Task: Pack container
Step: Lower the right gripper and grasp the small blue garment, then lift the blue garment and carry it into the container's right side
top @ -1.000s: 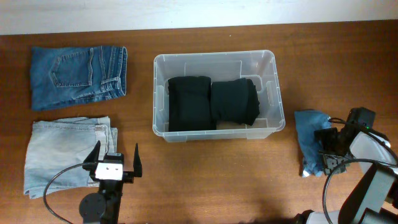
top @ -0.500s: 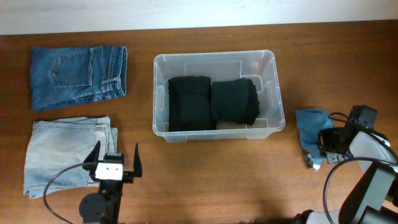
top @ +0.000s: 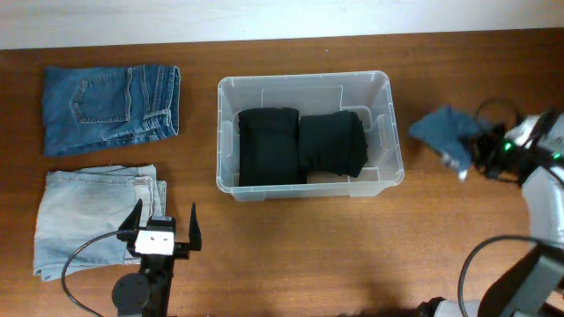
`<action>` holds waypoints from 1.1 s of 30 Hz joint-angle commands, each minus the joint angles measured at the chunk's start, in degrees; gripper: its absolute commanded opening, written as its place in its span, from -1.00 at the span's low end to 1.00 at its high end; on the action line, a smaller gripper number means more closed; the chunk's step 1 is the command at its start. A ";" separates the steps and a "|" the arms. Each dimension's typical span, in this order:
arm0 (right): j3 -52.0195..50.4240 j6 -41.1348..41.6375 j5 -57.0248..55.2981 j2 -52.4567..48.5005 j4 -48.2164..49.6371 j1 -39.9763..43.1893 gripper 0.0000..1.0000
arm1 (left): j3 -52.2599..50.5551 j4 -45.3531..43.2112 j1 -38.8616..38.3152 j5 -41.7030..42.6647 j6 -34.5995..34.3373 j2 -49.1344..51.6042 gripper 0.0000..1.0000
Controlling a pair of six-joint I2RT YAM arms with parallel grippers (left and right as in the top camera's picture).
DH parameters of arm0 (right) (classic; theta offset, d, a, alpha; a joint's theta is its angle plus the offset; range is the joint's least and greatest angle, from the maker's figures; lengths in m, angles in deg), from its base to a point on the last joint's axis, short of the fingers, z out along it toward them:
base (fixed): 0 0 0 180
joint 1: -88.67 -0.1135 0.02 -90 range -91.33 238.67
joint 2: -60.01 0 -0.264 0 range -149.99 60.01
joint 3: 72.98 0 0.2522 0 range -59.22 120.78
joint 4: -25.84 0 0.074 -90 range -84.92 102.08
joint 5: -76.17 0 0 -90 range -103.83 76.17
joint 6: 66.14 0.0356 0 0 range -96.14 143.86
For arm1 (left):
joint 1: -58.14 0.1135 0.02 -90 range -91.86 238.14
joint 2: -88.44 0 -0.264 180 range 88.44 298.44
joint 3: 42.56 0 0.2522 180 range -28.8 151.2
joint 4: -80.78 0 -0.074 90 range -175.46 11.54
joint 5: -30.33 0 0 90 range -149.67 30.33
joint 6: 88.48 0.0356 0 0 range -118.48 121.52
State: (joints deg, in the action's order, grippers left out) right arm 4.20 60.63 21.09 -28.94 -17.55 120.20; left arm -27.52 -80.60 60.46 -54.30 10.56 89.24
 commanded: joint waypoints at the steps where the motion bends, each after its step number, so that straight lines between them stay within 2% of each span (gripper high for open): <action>1: 8.04 -4.59 18.69 3.69 -0.13 0.22 -0.92 | -0.44 -0.11 0.24 -0.24 0.76 -0.39 0.99; 7: 16.09 -5.07 34.34 4.11 -0.04 -5.40 -0.92 | -0.44 -0.13 0.24 -0.24 0.76 -0.39 0.99; 12: 16.55 -5.09 38.23 4.11 2.82 -14.08 -0.92 | -0.44 -0.11 0.24 -0.24 0.74 -0.39 0.99; 15: 16.55 -5.81 38.18 4.11 5.05 -19.78 -0.92 | -0.44 -0.13 0.24 -0.22 0.76 -0.39 0.99; 18: 16.52 -11.47 37.09 4.00 4.92 -26.62 -0.92 | -0.44 -0.11 0.24 -0.24 0.74 -0.39 0.99; 24: 16.52 -15.89 25.62 1.42 0.31 -34.38 -0.92 | -0.44 -0.13 0.24 -0.24 0.76 -0.39 0.99; 29: 16.52 -24.02 24.57 -2.64 0.20 -37.57 -0.92 | -0.44 -0.13 0.24 -0.24 0.74 -0.39 0.99; 33: 16.52 -25.62 24.17 -5.51 -1.53 -36.46 -0.92 | -0.44 -0.13 0.24 -0.24 0.76 -0.39 0.99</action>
State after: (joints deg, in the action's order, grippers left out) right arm 19.63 39.63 46.57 -32.89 -18.27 82.98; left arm -27.52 -80.60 60.46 -54.30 10.56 89.24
